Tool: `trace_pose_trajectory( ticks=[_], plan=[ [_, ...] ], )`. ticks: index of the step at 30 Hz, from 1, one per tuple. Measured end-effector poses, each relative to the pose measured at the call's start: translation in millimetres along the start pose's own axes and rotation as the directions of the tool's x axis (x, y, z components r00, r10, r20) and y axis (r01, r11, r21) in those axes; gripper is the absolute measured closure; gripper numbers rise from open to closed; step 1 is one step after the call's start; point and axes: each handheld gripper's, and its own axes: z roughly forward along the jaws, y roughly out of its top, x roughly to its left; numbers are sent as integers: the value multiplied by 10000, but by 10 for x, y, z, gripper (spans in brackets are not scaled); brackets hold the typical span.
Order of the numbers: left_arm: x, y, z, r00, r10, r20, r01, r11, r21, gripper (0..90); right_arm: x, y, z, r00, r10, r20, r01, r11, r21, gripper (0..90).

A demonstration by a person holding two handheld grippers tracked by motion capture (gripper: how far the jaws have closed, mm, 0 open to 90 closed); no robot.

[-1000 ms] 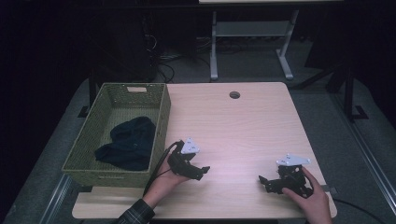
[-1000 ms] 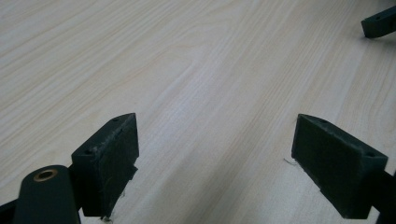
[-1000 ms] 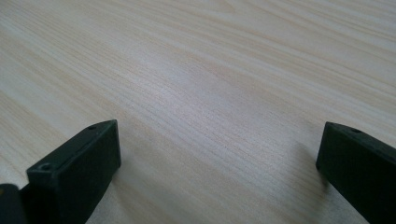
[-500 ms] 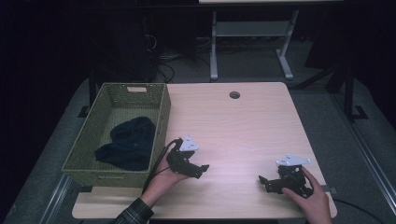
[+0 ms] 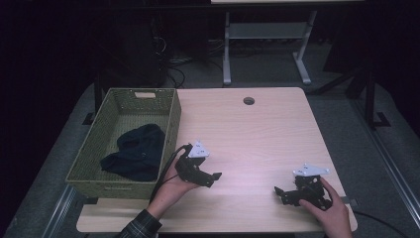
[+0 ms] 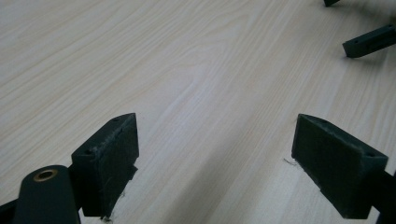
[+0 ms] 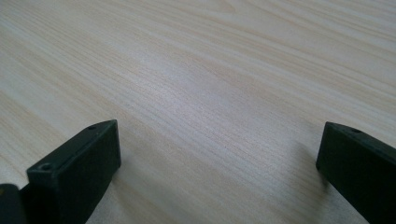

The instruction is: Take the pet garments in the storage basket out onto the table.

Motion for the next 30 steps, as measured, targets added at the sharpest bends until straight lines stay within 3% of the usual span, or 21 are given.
trace_pose_trajectory(
  ticks=[30],
  plan=[
    [35,191,-176,9998,39,216,-32,9995,-323,144,-1,0,0,10000,-4,4,4,10000,4,0]
  ],
)
